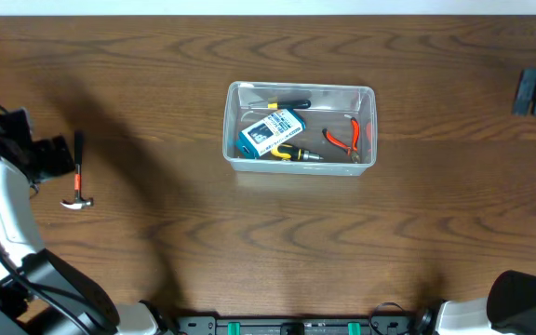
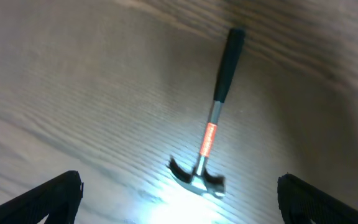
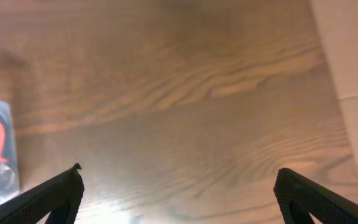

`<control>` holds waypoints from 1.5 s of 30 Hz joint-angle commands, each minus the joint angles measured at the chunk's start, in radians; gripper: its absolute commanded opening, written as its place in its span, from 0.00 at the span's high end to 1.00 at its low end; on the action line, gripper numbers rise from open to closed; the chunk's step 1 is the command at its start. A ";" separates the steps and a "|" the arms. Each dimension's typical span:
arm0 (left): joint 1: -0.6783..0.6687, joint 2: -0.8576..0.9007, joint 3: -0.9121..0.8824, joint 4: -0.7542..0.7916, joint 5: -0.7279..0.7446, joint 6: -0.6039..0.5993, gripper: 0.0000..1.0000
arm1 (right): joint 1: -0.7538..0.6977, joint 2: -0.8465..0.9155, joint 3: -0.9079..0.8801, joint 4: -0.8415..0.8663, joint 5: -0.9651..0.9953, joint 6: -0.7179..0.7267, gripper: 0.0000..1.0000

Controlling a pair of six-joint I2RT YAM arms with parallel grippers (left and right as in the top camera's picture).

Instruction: Pack container

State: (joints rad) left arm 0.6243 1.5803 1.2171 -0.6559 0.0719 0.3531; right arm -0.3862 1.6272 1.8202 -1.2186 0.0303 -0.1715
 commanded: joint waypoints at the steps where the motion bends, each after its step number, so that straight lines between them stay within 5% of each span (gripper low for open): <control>1: -0.002 0.031 -0.030 0.019 0.013 0.150 0.02 | -0.005 -0.004 -0.076 0.024 -0.008 0.013 0.01; 8: -0.007 0.167 -0.025 0.055 0.055 0.303 0.02 | -0.005 -0.004 -0.182 0.074 -0.009 0.013 0.01; 40: -0.064 0.425 0.025 0.025 -0.021 0.232 0.00 | 0.028 -0.004 -0.190 0.032 -0.012 0.014 0.01; 45: -0.064 0.427 0.025 0.040 -0.051 0.232 0.10 | 0.028 -0.004 -0.190 0.011 -0.012 0.014 0.01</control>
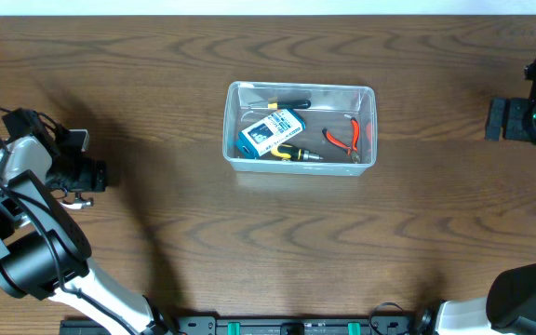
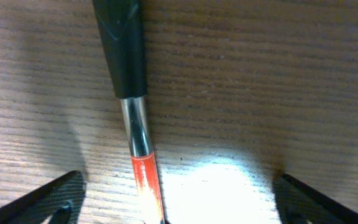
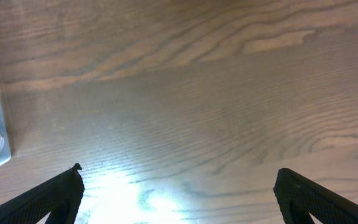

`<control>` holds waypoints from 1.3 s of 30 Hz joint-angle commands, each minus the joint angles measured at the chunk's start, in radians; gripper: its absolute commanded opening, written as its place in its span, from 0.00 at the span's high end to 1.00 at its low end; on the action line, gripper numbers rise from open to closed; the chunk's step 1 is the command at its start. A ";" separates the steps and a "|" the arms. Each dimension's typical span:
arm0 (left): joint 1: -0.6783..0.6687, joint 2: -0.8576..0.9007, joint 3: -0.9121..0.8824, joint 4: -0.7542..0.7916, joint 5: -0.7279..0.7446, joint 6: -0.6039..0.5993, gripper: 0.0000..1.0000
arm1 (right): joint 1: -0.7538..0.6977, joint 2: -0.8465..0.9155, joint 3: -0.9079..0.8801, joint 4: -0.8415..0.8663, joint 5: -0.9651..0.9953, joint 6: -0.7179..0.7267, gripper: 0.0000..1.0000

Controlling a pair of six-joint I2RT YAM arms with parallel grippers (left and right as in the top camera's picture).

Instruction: Pack container

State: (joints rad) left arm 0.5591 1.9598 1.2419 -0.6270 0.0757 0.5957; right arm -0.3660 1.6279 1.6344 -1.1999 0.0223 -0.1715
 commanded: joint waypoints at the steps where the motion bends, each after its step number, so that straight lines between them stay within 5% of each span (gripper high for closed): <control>1: 0.002 0.048 0.000 0.012 -0.063 -0.010 0.13 | 0.008 -0.005 -0.004 -0.011 -0.004 0.014 0.01; 18: 0.002 0.048 0.000 0.008 -0.063 -0.010 0.65 | 0.008 -0.005 -0.004 -0.017 -0.003 0.014 0.01; 39: 0.015 0.048 -0.001 0.000 0.029 -0.010 0.70 | 0.008 -0.005 -0.004 -0.021 0.008 0.013 0.01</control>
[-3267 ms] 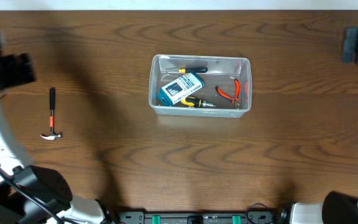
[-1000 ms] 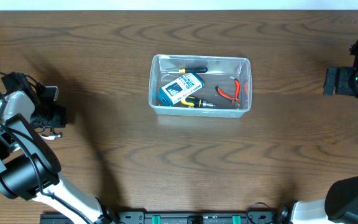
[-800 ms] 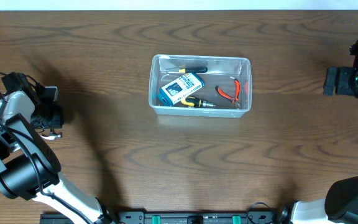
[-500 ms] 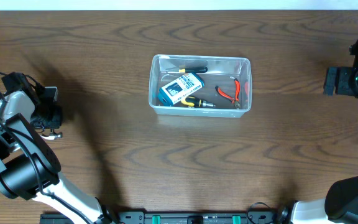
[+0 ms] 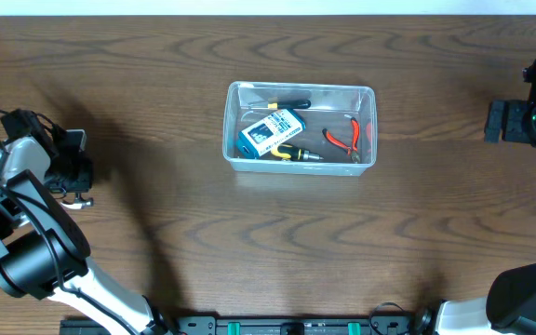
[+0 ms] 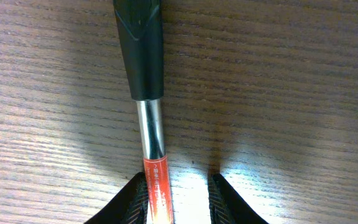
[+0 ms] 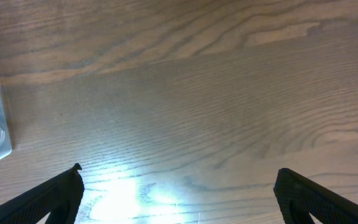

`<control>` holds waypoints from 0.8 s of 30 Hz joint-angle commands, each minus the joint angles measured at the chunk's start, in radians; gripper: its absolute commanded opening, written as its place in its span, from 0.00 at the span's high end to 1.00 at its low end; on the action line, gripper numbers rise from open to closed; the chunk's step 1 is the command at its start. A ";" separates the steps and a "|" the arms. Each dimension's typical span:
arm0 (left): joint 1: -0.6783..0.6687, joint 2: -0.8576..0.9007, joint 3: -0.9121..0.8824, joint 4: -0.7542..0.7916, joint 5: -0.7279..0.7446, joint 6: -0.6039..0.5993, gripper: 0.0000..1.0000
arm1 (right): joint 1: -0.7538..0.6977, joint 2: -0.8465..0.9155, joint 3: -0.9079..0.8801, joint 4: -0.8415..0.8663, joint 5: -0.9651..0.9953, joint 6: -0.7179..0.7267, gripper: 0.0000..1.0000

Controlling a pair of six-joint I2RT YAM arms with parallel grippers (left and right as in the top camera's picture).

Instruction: Pack container

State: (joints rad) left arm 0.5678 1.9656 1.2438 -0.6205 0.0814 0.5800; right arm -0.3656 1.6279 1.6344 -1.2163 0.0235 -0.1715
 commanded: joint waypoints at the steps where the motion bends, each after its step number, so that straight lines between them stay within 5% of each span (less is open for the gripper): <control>1: 0.009 0.042 -0.003 -0.008 0.023 0.006 0.71 | 0.007 -0.005 -0.004 -0.006 0.006 0.013 0.01; 24: 0.016 0.042 -0.003 -0.010 0.023 0.006 0.85 | 0.007 -0.005 -0.004 -0.011 0.011 -0.002 0.01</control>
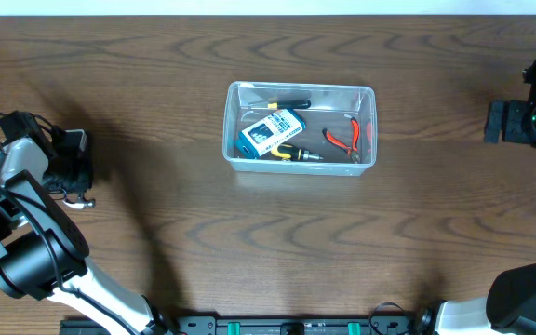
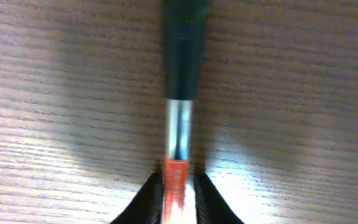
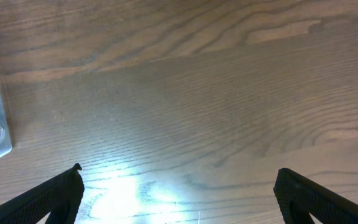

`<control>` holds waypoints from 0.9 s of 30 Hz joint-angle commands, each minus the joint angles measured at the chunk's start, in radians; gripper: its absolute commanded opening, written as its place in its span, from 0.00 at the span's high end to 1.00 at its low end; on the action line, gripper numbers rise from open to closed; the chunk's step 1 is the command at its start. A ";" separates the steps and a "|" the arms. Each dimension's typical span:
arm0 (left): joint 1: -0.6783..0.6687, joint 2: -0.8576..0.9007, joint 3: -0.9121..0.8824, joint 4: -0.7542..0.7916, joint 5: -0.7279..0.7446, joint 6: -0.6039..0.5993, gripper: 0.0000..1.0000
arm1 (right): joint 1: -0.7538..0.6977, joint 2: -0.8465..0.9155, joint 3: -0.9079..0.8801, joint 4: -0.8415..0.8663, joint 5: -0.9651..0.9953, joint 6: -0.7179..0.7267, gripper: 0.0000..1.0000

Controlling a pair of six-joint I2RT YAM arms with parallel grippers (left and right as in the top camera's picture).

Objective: Pack container
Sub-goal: 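Carry the hammer with the left gripper and release it into the container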

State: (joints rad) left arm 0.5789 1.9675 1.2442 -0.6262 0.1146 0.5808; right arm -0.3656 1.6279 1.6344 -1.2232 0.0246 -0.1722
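Note:
The clear plastic container stands mid-table and holds a blue box, red pliers and screwdrivers. At the far left lies a small hammer with a black grip, a steel shaft and a red label. Only its head shows in the overhead view. My left gripper is down on it, with its fingers shut against the red part of the shaft. At the far right my right gripper hangs open over bare wood.
The container's corner with a bit of red pliers shows at the left edge of the right wrist view. Dark wood table all around; its far edge runs along the top of the overhead view.
My left gripper's fingers have come together on the hammer's shaft, which now sits centred between them. The right arm has not moved.
At first my left gripper was open above the hammer and the right gripper was at the far right edge. Then the left gripper was low over the shaft, wide open. Its fingers were then near the shaft and are now shut on it.

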 commanded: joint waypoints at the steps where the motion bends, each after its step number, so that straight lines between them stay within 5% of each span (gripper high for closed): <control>1: 0.005 0.040 -0.003 -0.004 -0.010 0.005 0.85 | 0.007 -0.005 -0.004 -0.004 0.014 -0.002 0.01; 17: -0.017 0.011 -0.001 0.007 -0.010 -0.005 0.94 | 0.007 -0.005 -0.004 -0.007 0.028 -0.023 0.01; 27: -0.119 -0.177 0.024 -0.042 -0.010 -0.177 0.94 | 0.007 -0.005 -0.004 -0.032 0.027 0.034 0.01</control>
State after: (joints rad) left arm 0.4953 1.8935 1.2438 -0.6456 0.1024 0.4801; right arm -0.3656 1.6279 1.6344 -1.2495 0.0418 -0.1665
